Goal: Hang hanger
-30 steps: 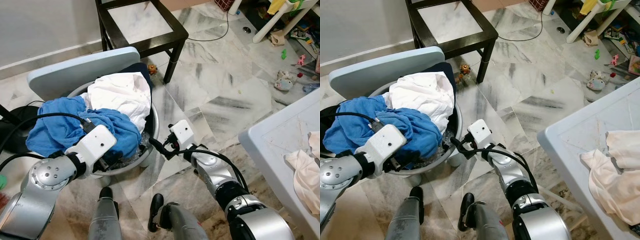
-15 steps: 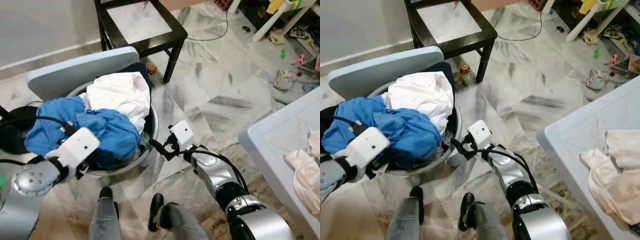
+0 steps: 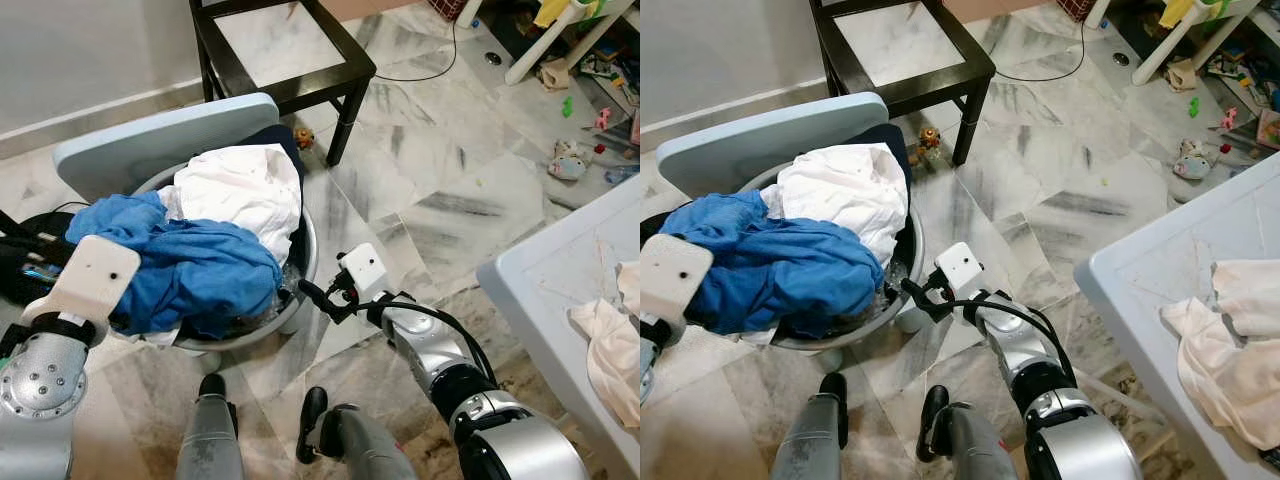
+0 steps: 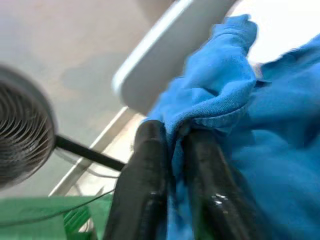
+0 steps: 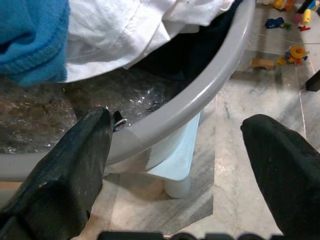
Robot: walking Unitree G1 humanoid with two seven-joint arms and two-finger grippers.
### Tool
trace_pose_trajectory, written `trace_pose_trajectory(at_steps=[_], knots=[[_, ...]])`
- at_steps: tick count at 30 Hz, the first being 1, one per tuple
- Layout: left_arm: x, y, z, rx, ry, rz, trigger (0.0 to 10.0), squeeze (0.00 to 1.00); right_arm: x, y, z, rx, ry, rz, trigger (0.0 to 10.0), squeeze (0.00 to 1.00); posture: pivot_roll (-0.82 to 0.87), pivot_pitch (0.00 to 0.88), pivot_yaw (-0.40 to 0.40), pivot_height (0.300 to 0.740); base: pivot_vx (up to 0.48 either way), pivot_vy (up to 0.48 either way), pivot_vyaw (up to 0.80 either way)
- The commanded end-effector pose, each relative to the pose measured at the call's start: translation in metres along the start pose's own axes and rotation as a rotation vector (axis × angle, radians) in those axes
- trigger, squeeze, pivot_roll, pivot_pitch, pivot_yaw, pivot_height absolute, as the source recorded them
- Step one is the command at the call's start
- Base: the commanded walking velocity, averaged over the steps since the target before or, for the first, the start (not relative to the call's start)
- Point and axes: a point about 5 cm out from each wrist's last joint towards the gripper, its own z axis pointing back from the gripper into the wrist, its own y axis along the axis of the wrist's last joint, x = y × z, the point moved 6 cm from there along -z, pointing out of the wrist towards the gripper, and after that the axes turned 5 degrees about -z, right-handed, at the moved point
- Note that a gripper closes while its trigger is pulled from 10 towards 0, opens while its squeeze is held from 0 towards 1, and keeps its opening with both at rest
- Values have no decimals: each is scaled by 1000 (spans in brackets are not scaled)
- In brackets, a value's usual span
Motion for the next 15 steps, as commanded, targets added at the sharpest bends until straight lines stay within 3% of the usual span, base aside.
trace_pose_trajectory(at_steps=[1, 2, 6, 7, 8, 9, 11, 12, 15], knots=[[-3, 3, 6, 22, 36, 7, 0, 0, 1, -16, 5, -48, -6, -20, 10000, 0, 467, 385, -188, 740, 0, 0, 0], [-1, -2, 10, 3, 64, 61, 0, 0, 1, -16, 5, -49, -6, -19, 10000, 0, 464, 386, -189, 740, 0, 0, 0], [18, -29, 17, -95, 30, 150, 0, 0, 1, -17, 6, -50, -6, -16, 10000, 0, 459, 388, -191, 740, 0, 0, 0], [30, -38, 20, -131, -9, 185, 0, 0, 2, -18, 6, -52, -8, -15, 10000, 0, 457, 389, -192, 740, 0, 0, 0], [30, -38, 20, -131, -9, 185, 0, 0, 2, -18, 6, -52, -8, -15, 10000, 0, 457, 389, -192, 740, 0, 0, 0], [35, -40, 22, -136, -13, 200, 5608, 0, 3, -18, 7, -53, -9, -14, 10000, 0, 455, 390, -194, 740, 0, 0, 0], [38, -38, 21, -125, -23, 201, 5608, 0, 3, -18, 7, -54, -9, -14, 10000, 0, 454, 390, -194, 740, 0, 0, 0], [40, -35, 21, -109, -22, 200, 10000, 0, 3, -18, 7, -54, -9, -13, 10000, 0, 452, 390, -196, 740, 0, 0, 0], [42, -32, 22, -97, -13, 223, 10000, 0, 3, -18, 8, -53, -8, -12, 10000, 0, 451, 389, -197, 740, 0, 0, 0]])
